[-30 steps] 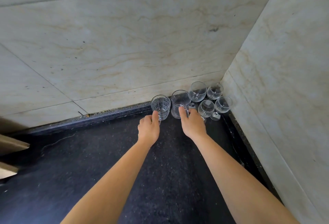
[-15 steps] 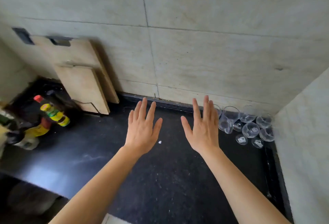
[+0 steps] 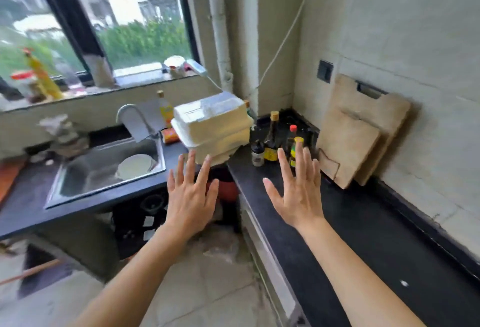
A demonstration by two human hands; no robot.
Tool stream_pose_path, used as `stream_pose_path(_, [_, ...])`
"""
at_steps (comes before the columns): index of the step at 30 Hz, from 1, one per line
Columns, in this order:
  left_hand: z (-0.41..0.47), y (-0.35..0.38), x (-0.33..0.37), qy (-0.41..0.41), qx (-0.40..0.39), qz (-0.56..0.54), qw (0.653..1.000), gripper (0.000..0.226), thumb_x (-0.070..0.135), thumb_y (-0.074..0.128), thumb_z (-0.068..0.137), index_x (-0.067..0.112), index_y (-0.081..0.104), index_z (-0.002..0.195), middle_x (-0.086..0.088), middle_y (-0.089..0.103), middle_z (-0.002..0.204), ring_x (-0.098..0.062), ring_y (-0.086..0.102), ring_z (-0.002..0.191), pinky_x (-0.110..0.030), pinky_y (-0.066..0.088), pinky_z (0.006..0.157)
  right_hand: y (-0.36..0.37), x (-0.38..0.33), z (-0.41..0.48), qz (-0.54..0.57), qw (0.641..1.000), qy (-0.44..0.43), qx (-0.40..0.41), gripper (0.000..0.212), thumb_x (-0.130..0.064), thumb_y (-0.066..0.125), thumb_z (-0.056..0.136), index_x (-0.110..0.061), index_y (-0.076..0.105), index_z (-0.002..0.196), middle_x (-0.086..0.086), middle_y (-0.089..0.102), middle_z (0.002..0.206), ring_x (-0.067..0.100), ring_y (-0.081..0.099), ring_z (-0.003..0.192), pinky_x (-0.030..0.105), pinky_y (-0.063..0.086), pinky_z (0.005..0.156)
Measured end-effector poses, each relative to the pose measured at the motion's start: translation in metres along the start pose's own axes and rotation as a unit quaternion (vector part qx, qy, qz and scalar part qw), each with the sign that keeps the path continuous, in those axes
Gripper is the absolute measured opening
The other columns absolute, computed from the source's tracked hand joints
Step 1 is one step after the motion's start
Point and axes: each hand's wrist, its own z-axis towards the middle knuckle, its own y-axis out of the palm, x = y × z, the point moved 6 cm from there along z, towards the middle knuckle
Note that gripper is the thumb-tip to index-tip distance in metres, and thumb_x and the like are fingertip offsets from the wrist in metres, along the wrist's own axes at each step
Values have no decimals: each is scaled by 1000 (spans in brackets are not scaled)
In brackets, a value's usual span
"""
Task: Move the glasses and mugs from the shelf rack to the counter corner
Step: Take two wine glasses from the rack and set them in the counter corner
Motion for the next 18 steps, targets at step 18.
stream_pose_path(18, [-99,-276,-548,-285,213,116,927,64,51,27,99,23,22,157,-9,8,167,-26,0,153,-57,9,121,215,-652,144,198,926,-321,-17,87,-57,53,94,-21,14,162,13,-4,170,35,4,156,54,6,125])
